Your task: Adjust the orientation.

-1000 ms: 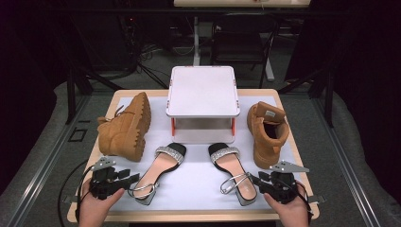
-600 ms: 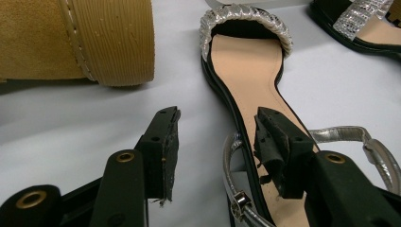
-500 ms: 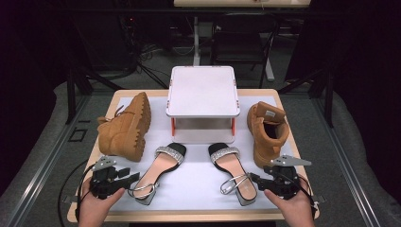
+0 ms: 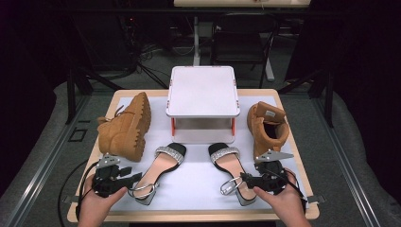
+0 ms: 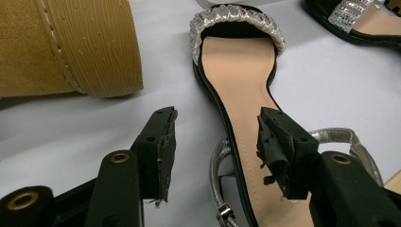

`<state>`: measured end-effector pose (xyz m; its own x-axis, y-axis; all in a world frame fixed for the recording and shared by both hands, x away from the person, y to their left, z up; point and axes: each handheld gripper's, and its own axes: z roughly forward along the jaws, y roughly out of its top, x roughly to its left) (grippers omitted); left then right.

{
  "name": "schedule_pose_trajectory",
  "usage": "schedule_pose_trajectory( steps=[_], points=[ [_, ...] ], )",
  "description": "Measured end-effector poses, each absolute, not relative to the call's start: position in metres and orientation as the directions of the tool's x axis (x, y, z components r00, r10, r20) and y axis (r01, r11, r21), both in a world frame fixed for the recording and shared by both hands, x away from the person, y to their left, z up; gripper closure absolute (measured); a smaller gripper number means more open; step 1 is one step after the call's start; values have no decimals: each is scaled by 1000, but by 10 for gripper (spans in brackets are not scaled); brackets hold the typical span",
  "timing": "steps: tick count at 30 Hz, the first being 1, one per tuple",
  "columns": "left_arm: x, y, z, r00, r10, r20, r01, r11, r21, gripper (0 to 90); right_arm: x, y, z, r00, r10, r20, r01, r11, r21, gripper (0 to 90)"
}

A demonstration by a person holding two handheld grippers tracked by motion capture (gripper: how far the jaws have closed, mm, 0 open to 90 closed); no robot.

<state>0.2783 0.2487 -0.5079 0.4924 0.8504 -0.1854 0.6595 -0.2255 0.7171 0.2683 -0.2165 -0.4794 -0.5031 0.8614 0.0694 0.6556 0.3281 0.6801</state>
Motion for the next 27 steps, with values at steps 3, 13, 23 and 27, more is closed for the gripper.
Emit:
schedule_pose_trajectory(
  steps=[3,13,23,27],
  points=[
    [279,248,-505,493,854,-167,651,-235,722,478,271,-214,-479,-500,863,74,662,326,675,366],
    [288,237,-498,498,853,-157,682,-273,678,450,278,-203,-480,-497,866,53,668,343,660,312],
    [299,214,-493,534,835,-135,666,-317,675,384,286,-188,-484,-510,860,19,672,384,634,282],
    [302,207,-493,537,834,-127,671,-331,664,361,289,-184,-487,-507,862,16,678,388,625,256]
  ],
)
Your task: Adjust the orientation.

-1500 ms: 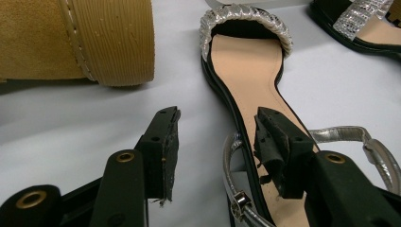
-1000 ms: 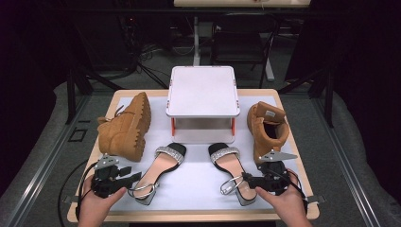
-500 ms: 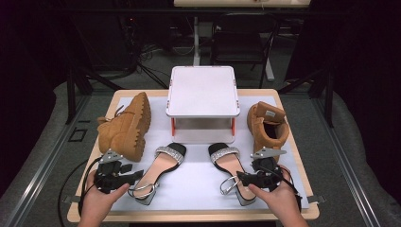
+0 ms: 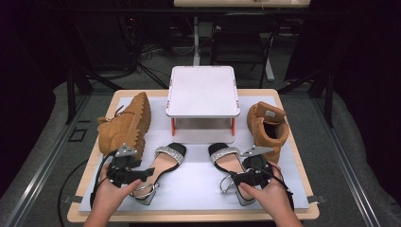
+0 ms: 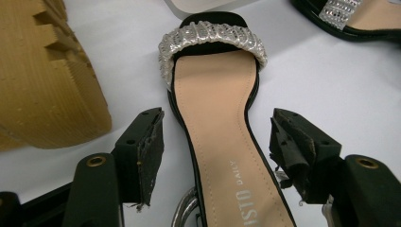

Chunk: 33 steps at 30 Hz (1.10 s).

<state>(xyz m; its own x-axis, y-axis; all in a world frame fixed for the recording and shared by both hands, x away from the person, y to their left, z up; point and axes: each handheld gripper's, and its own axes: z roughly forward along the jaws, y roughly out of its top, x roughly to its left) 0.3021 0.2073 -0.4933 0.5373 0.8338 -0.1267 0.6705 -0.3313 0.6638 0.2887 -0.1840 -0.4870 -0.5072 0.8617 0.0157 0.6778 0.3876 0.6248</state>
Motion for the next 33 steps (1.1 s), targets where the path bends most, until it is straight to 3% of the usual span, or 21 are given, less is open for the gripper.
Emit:
schedule_pose_trajectory(
  steps=[13,20,33],
  points=[
    [306,200,-498,554,827,-100,668,-369,646,349,296,-174,-482,-480,877,6,670,363,648,242],
    [306,196,-501,557,824,-102,672,-375,638,337,308,-162,-493,-484,875,-24,707,407,578,227],
    [309,190,-506,562,822,-88,685,-403,607,325,307,-169,-511,-455,891,-9,742,384,550,229]
  ],
)
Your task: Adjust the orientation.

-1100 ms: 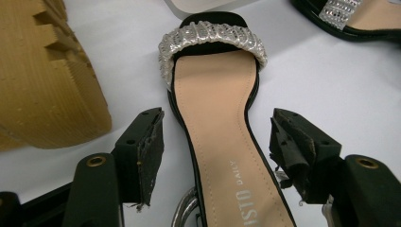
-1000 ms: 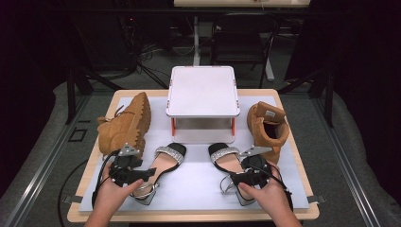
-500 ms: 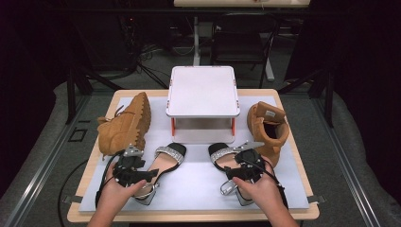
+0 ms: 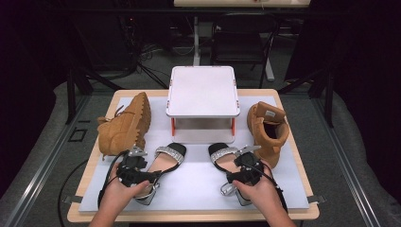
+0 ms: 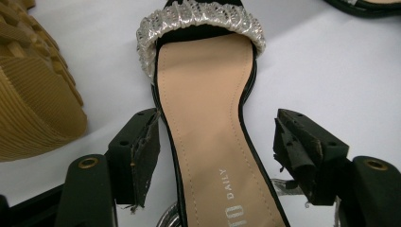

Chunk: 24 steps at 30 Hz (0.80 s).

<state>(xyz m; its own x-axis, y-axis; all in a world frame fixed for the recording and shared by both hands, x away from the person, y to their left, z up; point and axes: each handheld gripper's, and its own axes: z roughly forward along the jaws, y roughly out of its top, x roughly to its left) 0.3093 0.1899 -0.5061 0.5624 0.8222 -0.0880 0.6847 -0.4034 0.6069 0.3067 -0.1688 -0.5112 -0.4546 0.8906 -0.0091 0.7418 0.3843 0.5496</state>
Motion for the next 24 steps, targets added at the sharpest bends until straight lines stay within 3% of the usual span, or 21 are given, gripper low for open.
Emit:
schedule_pose_trajectory(
  steps=[14,24],
  points=[
    [309,182,-516,552,831,-70,715,-429,553,310,306,-169,-525,-445,895,-2,771,385,507,212],
    [308,178,-519,545,837,-45,723,-442,531,348,303,-172,-529,-448,894,24,776,376,506,307]
  ],
)
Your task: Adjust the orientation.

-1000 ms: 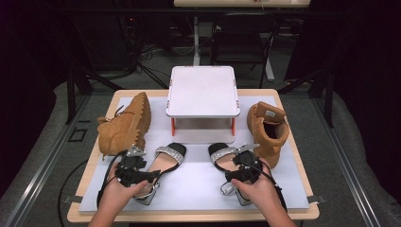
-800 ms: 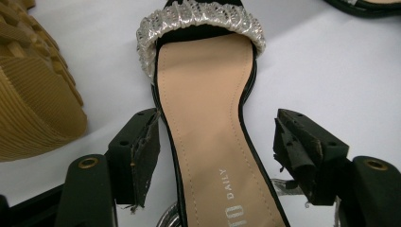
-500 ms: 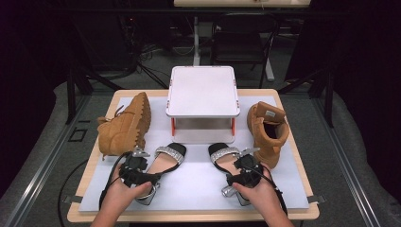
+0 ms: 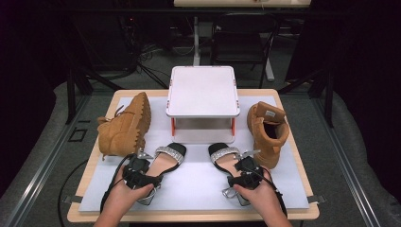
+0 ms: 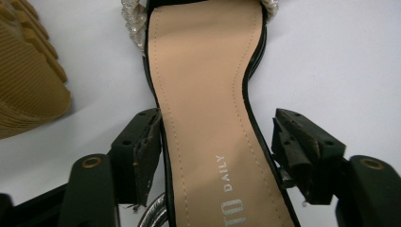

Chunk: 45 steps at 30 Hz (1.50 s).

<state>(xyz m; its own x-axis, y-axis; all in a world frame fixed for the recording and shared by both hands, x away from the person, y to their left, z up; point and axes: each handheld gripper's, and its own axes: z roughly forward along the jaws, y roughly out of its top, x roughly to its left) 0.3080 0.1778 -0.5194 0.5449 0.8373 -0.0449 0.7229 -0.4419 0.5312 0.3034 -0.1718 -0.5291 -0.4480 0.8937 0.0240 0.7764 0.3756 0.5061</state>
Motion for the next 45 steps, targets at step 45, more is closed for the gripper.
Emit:
schedule_pose_trajectory(
  steps=[45],
  points=[
    [319,172,-517,543,838,-46,737,-450,505,407,315,-148,-529,-478,878,23,753,396,525,396]
  ],
)
